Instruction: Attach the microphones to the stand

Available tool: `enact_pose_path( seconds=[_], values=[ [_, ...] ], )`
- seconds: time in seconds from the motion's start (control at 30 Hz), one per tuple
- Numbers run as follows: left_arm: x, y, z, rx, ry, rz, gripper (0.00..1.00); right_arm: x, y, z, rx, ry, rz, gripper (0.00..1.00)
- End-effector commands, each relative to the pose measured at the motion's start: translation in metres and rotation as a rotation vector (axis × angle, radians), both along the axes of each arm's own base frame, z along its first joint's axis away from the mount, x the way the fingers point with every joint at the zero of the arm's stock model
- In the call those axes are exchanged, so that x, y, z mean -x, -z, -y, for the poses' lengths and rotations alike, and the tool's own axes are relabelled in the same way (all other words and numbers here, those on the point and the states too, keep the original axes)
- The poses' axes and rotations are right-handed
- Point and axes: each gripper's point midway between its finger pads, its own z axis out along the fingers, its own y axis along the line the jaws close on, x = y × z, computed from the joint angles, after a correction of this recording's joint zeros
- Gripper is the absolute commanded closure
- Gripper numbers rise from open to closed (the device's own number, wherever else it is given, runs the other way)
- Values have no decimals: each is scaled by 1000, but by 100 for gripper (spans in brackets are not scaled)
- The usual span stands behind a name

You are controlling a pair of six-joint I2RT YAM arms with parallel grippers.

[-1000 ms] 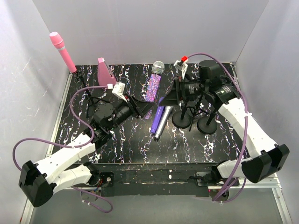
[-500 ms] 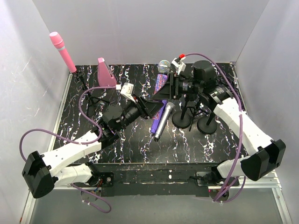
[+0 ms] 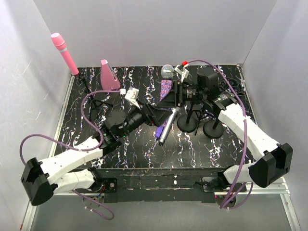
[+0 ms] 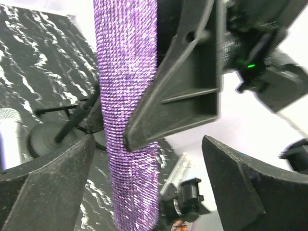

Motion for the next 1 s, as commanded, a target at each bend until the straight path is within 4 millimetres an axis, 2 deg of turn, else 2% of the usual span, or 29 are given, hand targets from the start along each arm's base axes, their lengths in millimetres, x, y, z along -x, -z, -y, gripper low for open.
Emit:
enact_pose_path(
  seconds=[0.0, 0.1, 0.17, 0.27, 0.53, 0.73, 0.97],
  values=[
    [36, -33, -26, 34, 64, 101, 2, 22, -24, 10, -86, -120, 173, 98],
    [48, -34, -44, -8, 61, 105, 2, 45, -21, 17, -123, -275, 258, 99],
    [46, -37, -54, -28, 29, 91, 2, 59, -15, 21, -138, -365, 310, 99],
    [43, -46, -54, -39, 27, 65, 2, 76, -6, 26, -162, -470, 341, 99],
    [40, -62, -8, -12, 192, -4, 4, 95, -6, 35, -189, -547, 395, 98],
    [32, -61, 8, 12, 217, 12, 7, 96, -4, 35, -191, -554, 391, 98],
    [27, -66, 20, 54, 240, 31, 22, 95, 0, 34, -192, -559, 369, 98]
  ],
)
